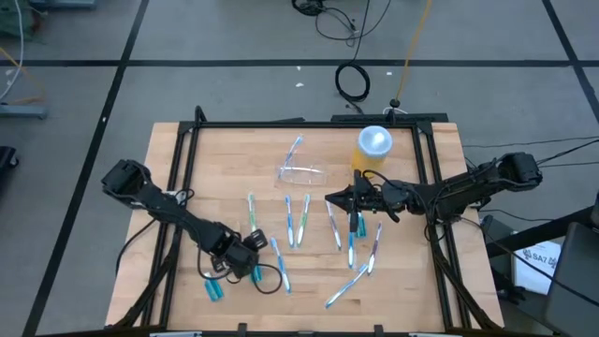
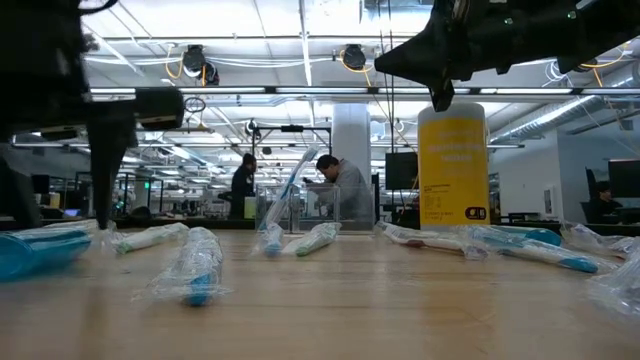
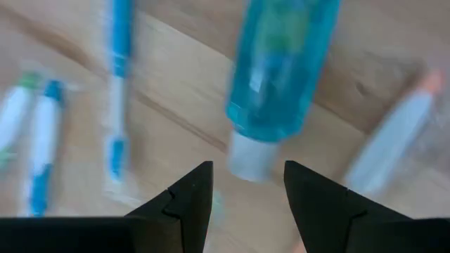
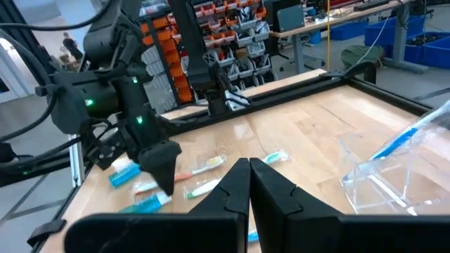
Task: Pick & Place toothbrushing station
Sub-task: Put the blue mouthwash into the middle compartment of the transparent organizer
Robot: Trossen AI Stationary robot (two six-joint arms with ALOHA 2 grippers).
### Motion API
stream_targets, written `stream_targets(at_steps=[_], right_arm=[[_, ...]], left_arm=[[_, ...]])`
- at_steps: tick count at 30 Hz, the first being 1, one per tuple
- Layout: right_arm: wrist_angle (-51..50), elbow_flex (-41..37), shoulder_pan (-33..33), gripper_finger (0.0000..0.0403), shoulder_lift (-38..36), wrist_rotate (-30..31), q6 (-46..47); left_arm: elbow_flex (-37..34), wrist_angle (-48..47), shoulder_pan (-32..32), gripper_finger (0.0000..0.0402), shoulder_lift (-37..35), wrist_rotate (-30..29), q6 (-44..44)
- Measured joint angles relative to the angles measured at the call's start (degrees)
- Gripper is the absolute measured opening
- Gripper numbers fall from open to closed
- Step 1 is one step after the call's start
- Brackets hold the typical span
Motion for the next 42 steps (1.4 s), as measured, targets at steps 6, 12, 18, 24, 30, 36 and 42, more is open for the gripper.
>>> stream_targets(at_steps=[6,12,18,24,30,36,42], right_arm=[[-0.06,0.00,0.02,0.0004,0.00,-0.02,0.00],[-0.92,0.00,0.02,0.0004,0.00,-0.04,0.49],[-1.80,0.00,0.02,0.0004,0.00,-0.04,0.63],[-1.80,0.00,0.02,0.0004,0.00,-0.04,0.65],[-1.80,0.00,0.04,0.0004,0.00,-0.15,0.66],[-1.80,0.00,0.04,0.0004,0.00,-0.13,0.50],[-1.80,0.00,0.04,0.0004,0.00,-0.20,0.47]], left_arm=[[-0.02,0.66,-0.32,0.0179,-0.04,1.52,2.75],[-0.02,3.34,-0.33,0.0179,-0.04,1.45,2.55],[-0.02,4.49,-0.30,0.0179,-0.04,2.75,4.35],[-0.02,4.51,-0.06,0.0179,2.39,3.17,4.06],[0.21,5.45,-0.35,0.0179,4.96,1.86,5.98],[0.12,5.44,-0.90,0.0179,4.87,1.65,4.78],[0.09,5.47,-1.88,0.0179,4.94,0.74,4.67]])
